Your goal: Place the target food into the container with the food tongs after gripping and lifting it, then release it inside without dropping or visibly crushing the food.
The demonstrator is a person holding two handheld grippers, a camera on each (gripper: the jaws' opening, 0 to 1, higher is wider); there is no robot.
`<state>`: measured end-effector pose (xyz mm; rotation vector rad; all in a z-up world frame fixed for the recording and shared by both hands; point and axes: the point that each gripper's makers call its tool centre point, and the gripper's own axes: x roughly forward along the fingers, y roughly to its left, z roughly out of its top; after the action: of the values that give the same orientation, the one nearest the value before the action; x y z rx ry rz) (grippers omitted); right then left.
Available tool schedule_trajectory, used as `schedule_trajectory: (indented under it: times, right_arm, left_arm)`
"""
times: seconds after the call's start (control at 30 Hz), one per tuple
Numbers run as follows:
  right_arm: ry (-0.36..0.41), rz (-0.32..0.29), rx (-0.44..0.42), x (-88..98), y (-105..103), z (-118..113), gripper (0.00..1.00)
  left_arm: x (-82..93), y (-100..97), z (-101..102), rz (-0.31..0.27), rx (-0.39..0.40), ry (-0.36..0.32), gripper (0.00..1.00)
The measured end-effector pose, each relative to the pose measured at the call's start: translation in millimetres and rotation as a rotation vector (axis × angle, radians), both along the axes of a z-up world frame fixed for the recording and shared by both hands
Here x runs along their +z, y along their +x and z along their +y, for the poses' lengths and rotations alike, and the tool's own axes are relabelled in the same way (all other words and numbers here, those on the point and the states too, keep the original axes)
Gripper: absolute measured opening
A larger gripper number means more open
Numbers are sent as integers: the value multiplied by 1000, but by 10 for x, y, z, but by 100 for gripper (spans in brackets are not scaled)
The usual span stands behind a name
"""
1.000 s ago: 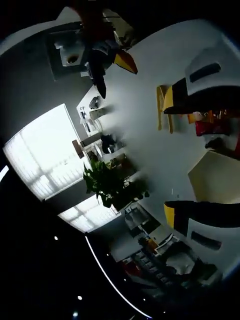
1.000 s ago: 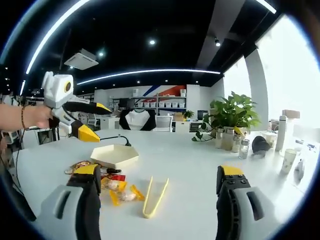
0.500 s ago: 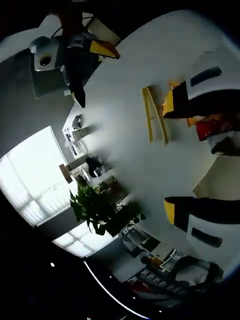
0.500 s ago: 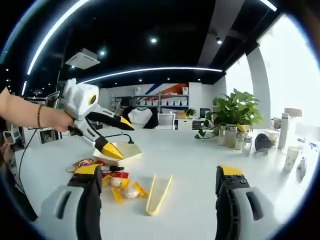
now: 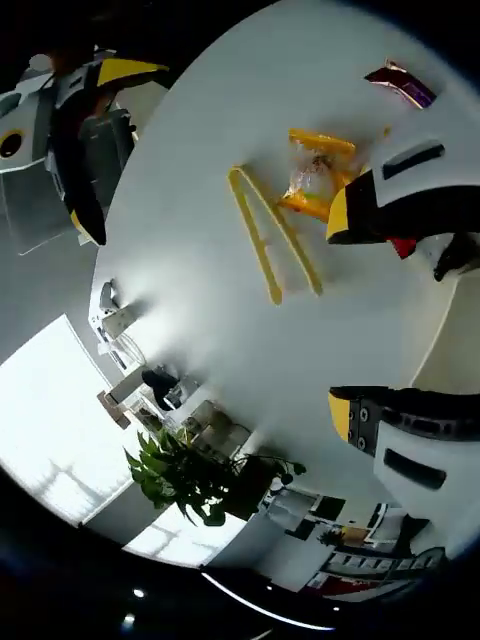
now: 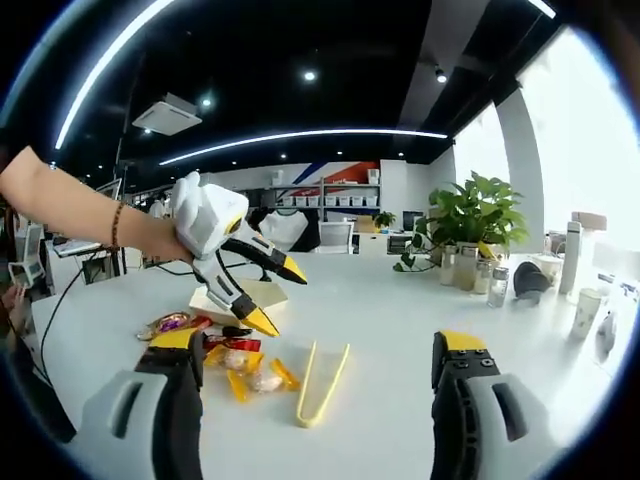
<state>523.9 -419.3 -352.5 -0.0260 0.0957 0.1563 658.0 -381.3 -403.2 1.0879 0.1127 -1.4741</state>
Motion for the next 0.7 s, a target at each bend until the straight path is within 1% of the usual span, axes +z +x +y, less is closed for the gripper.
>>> schedule_trajectory:
  times: [0.07,0.13,0.2,0.23,0.3,0.4,0.43,0.5,0.53,0.57,0.6,0.63,0.7]
  right_arm:
    - [-1,1,-2,-7,-1,-13,96]
    - [3,2,-8,-14,-8,-38,96]
    - [6,3,-10,-27,-15,-50,96]
    - [7,7,-11,-36,-18,-51,96]
    - [5,12,-11,-51,-21,-61,96]
    - [4,11,-13,-46,-25,-74,96]
    - [5,10,-14,-44,-26,-74,96]
    - [7,9,-14,-43,-26,-76,96]
    - [5,11,-14,-48,-26,-78,96]
    - [5,12,-14,-55,-26,-75,96]
    - [8,14,-13,-64,-23,-73,96]
    - [10,16,-14,-74,-21,-73,96]
    - [10,23,-15,-93,-16,-77,96]
  left_arm:
    - [-21,9,-28,8,-14,15,57]
    - [-49,2,-78,4,-63,36,55]
    - [-88,12,-120,7,-77,54,53]
    - [-134,17,-126,-4,-98,91,52]
    - [-182,30,-156,-44,-142,129,49]
    - [-270,15,-176,-47,-179,184,45]
    - [-276,8,-182,-45,-184,186,44]
    - [-306,-37,-216,-43,-227,203,41]
    - [-332,-38,-235,-51,-247,219,41]
    - [-351,-31,-237,-51,-249,231,41]
    - [-384,-17,-232,-56,-257,257,39]
    - [-400,-7,-234,-65,-261,266,38]
    - [-423,-20,-257,-57,-275,273,34]
